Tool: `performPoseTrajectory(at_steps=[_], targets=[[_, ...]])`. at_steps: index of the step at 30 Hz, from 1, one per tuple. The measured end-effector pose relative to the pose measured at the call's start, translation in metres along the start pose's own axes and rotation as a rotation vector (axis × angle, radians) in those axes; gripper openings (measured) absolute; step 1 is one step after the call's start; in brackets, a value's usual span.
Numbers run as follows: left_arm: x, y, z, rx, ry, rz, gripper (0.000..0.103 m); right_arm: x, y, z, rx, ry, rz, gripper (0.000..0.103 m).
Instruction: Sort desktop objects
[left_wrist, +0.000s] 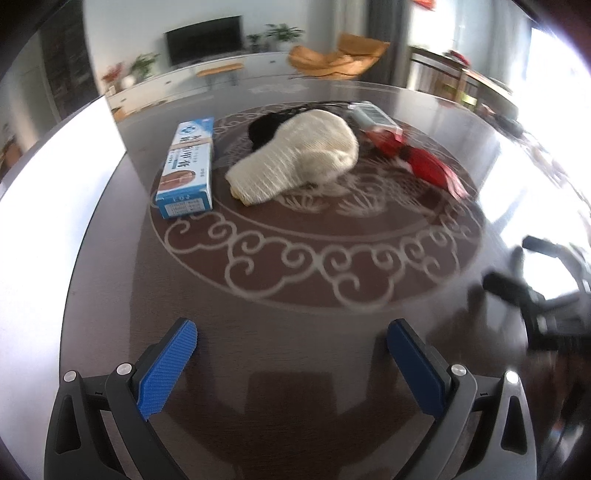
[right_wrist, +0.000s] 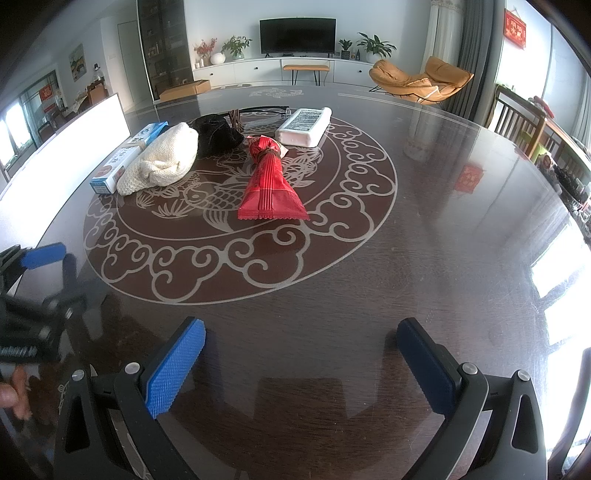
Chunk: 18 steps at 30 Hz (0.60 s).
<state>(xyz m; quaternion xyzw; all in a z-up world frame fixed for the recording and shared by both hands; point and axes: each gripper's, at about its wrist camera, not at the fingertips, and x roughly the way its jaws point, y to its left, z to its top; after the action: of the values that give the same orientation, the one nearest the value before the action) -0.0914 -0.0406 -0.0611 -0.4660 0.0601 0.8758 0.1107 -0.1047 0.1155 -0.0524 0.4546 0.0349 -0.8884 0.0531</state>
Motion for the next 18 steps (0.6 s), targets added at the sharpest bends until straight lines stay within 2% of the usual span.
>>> performPoseTrajectory(at_steps=[8,10,12,15,18], targets=[[-0.006,0.003,-0.009,0.0,-0.011,-0.003,0.103,-0.001,0.0,0.0,-0.007,0.003,0.005,0.103],[-0.006,0.003,-0.01,-0.001,-0.011,-0.004,0.103,0.0,0.001,0.003,-0.013,0.029,0.014,0.103],[-0.006,0.003,-0.01,0.0,-0.011,-0.002,0.103,-0.002,0.002,0.014,-0.015,0.016,0.038,0.103],[-0.006,0.001,-0.01,-0.002,-0.012,-0.001,0.103,-0.001,0.015,0.044,-0.077,-0.026,0.018,0.103],[-0.006,0.002,-0.009,-0.001,-0.011,-0.002,0.103,0.025,0.024,0.075,-0.118,0.025,0.003,0.1]])
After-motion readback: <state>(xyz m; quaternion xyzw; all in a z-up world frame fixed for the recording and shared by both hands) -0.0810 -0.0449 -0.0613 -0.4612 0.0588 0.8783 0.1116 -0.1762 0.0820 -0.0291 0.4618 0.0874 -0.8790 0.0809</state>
